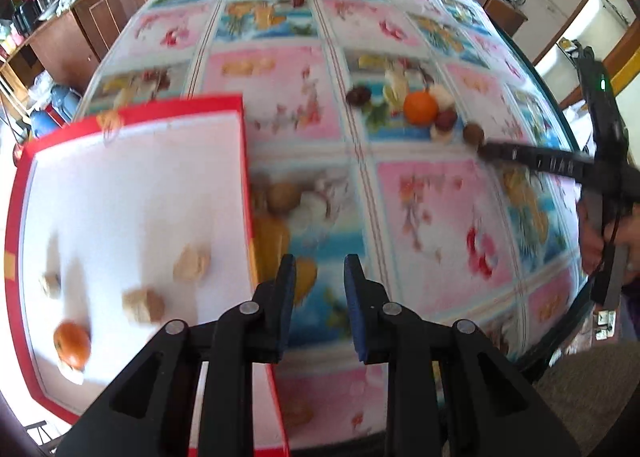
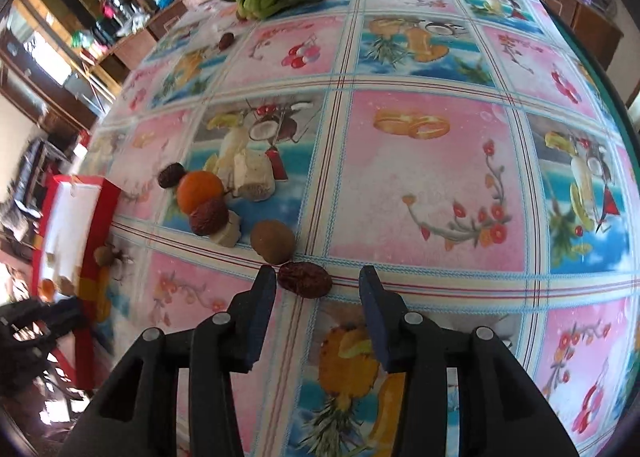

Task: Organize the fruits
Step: 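Move both grippers back toward the dates on the tablecloth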

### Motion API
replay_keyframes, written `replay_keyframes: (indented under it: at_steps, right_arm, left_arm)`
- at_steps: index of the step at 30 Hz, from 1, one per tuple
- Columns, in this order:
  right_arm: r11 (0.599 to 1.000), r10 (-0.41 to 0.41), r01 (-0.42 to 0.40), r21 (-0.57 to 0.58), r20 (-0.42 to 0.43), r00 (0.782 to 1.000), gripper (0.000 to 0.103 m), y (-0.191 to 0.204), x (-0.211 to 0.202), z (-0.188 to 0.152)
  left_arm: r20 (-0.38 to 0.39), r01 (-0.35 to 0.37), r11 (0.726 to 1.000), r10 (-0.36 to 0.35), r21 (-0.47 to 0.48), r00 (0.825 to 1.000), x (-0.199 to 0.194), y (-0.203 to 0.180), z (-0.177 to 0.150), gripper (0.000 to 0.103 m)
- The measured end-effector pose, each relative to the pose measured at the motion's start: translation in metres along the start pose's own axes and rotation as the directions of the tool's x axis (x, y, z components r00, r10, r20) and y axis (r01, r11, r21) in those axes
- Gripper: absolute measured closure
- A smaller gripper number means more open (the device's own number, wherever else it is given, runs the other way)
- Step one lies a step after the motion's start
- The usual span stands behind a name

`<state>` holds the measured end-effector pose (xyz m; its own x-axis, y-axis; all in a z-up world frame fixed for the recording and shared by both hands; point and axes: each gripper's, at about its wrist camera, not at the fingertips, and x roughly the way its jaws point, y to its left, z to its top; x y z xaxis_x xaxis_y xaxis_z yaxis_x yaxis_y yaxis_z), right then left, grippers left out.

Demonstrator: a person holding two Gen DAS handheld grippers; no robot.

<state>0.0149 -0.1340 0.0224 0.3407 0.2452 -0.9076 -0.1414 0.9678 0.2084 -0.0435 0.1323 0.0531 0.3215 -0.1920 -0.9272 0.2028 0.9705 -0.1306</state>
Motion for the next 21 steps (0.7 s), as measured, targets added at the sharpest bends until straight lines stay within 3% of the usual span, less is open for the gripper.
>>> replay_keyframes:
  at_steps: [7,10,16,19,21]
  right_arm:
    - [0.986,-0.088,0.087,-0.142,0.004,0.996,0.069,0.014,0.003,-0.002]
    - [0.986,-0.079,0.079,-0.15,0.005,0.997,0.069,0.011,0.002,-0.003]
    - [0.993,-0.042,0.04,-0.109,-0.009,0.999,0.07,0.002,0.0,-0.003]
    - [0.995,-0.031,0.03,-0.097,-0.006,1.0,0.07,0.0,-0.001,-0.006]
    - [0.994,-0.034,0.033,-0.1,-0.006,0.999,0.07,0.001,-0.001,-0.005]
  left_arm:
    - [-0.003,-0.051,0.998,0.051,-0.027,0.999,0.022,0.002,0.032,0.076]
    - [0.025,-0.083,0.996,0.084,-0.01,0.996,0.027,0.005,0.042,0.075]
    - [0.01,0.002,0.999,-0.002,-0.038,1.0,0.023,0.014,0.039,0.075]
    - [-0.015,0.119,0.992,-0.12,-0.04,0.993,0.022,0.002,0.024,0.076]
    - [-0.031,0.156,0.987,-0.157,-0.042,0.987,0.023,-0.005,0.014,0.076]
